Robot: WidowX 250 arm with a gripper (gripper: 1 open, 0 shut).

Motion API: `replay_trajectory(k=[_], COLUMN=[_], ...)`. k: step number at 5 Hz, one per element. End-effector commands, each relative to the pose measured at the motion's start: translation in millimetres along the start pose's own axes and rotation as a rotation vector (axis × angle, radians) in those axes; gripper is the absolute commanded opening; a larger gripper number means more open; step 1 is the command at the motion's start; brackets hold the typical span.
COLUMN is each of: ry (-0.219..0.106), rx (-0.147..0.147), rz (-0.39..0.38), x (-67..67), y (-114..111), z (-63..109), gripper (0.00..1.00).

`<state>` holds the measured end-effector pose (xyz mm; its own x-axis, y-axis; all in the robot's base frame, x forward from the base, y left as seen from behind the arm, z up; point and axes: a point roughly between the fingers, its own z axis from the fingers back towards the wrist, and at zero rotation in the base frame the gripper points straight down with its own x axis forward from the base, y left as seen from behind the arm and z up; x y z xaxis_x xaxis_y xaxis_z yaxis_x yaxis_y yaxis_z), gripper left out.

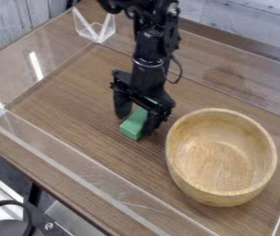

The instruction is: Remove the green block from inside the brown bowl and put it on the table

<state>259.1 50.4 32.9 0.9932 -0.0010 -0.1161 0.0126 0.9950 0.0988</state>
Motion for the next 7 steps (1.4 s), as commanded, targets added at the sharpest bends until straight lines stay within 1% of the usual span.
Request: replay_trajectory(k=[1, 2, 3, 4, 5, 6, 7], ry=[-0.133, -0.139, -0.129, -0.144, -0.147, -0.129, -0.125], rx=[-0.018, 0.005, 0.025, -0.009, -0.036, -0.047, -0.066], rz=[0.018, 0.072, 0.093, 0.036, -0.015, 0.02, 0.019], x=[-0.2, -2.5, -6.5, -24.1, -34.8, -24.9, -12.4], y=[7.6, 14.8, 15.4, 31.7, 58.6, 51.9, 25.0], z=[54.0, 84.5, 103.4, 102.2, 87.3, 70.6, 55.8], gripper=[1.0, 1.0, 1.0, 1.0, 1.0, 1.0, 1.0])
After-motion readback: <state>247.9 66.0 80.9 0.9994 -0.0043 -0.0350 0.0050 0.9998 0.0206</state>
